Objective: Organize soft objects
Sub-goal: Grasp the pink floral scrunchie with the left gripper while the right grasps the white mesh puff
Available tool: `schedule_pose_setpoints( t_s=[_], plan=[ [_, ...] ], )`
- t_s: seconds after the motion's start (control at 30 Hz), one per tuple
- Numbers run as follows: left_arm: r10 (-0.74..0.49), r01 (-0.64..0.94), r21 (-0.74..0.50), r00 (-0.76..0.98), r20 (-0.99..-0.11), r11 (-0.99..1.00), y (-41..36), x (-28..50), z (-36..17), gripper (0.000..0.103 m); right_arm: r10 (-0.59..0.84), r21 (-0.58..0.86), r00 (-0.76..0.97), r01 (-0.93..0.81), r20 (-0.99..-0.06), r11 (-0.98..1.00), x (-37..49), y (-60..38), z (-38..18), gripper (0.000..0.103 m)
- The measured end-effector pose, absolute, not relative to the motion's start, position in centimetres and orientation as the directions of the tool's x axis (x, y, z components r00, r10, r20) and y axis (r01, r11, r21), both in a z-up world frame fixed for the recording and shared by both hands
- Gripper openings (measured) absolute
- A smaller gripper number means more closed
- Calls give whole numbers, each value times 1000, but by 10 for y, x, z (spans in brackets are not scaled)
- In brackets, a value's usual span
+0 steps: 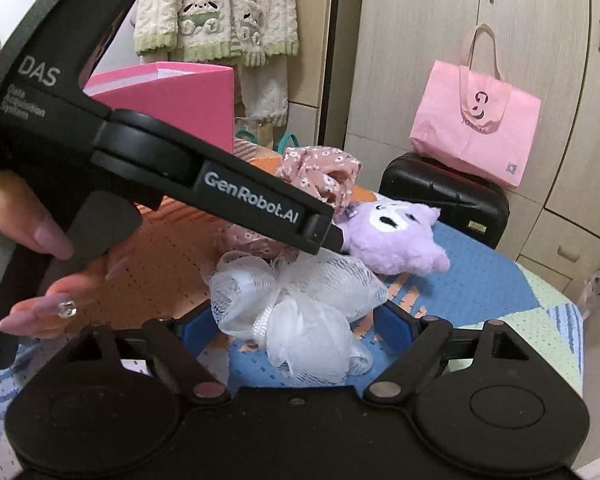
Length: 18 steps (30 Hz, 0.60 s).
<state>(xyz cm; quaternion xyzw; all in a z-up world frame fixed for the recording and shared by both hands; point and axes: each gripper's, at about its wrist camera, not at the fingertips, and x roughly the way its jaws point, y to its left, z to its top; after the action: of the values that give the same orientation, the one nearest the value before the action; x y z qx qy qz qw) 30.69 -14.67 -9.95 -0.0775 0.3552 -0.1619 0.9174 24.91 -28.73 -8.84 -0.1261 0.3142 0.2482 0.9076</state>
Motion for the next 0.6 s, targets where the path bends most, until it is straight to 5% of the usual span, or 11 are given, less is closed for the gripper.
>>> schedule_pose_setpoints(
  t_s=[0.13, 0.2, 0.37, 0.6],
  plan=[
    [-345, 249, -239, 681, -646, 939, -143, 304, -99, 23, 357, -75, 687, -513, -633, 855, 248, -284, -89, 77],
    [-342, 238, -246, 688, -640, 940, -141, 301, -99, 19, 356, -73, 690, -509, -631, 858, 247, -283, -89, 75],
    [-337, 233, -245, 715, -612, 941, -139, 290, -94, 16, 352, -62, 698, -494, -624, 867, 241, -281, -87, 47],
    [-335, 230, -248, 738, -585, 941, -134, 272, -86, 16, 342, -35, 714, -455, -611, 890, 224, -281, -85, 40]
  ],
)
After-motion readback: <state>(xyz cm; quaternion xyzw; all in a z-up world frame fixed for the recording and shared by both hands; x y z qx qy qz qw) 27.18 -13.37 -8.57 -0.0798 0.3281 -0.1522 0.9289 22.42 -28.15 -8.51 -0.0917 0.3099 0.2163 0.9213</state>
